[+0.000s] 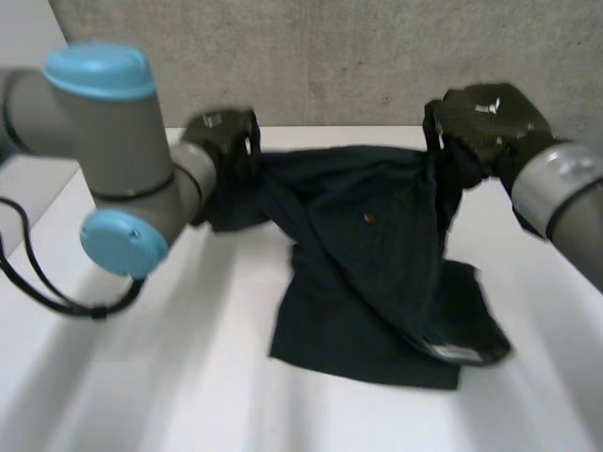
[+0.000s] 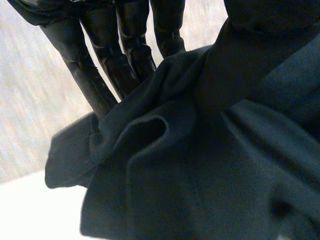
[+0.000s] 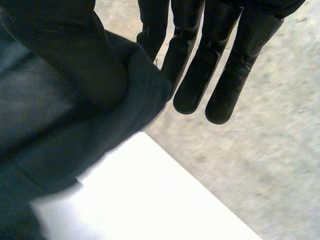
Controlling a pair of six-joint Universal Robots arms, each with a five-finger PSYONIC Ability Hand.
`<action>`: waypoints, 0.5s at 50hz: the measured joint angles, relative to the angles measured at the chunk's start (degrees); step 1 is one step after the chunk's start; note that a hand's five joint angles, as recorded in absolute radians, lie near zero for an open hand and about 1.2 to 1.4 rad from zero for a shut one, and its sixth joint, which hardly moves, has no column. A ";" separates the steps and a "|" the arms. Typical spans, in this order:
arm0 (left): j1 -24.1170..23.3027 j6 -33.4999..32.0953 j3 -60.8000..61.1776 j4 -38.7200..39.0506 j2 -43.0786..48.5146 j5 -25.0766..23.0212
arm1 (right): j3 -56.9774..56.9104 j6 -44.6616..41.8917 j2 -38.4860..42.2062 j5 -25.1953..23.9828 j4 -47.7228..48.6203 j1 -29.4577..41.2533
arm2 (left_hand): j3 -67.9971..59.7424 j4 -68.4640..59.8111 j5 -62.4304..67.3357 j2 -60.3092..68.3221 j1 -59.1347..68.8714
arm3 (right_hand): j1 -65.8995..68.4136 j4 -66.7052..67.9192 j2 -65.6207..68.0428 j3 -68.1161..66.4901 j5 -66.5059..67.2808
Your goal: Fold the shorts.
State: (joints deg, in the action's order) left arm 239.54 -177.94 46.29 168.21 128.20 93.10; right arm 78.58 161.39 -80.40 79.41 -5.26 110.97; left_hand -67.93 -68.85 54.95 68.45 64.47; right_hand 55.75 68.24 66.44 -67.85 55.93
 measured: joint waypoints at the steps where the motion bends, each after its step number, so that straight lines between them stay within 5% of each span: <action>1: 0.07 -1.53 -1.45 1.25 -0.65 0.13 | -3.40 -0.48 2.15 0.73 1.26 -0.19 | 0.00 0.00 0.00 0.00 0.00 | 0.14 0.09 0.00 -0.27 0.00; 8: -0.48 -10.44 -10.80 18.09 -4.69 2.41 | -21.52 -1.45 10.65 3.55 19.88 -0.15 | -0.04 -0.21 0.00 0.04 0.00 | 0.14 0.10 0.00 -0.28 0.00; 13: -1.06 -12.88 -10.81 28.73 -8.68 4.50 | -25.55 -0.98 11.86 1.05 33.77 -0.02 | -0.05 -0.22 0.00 0.04 0.00 | 0.14 0.10 0.00 -0.29 0.00; 18: -1.30 -13.32 -6.07 32.05 -11.84 5.08 | -24.24 0.35 11.27 -4.04 36.77 0.05 | -0.05 -0.22 0.00 0.06 0.00 | 0.58 0.10 0.00 -0.30 0.00; 25: -1.35 -13.22 12.07 30.66 -16.26 4.98 | -13.46 3.43 9.01 -10.40 28.48 -0.64 | -0.05 -0.22 0.00 0.06 0.00 | 0.62 0.10 0.02 -0.30 0.00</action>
State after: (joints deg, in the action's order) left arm 238.19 -191.16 58.36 198.87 111.94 98.08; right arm 65.12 164.82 -71.39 69.02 23.21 110.34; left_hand -67.98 -69.07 54.95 68.52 64.47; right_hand 56.37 68.34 66.46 -68.14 55.93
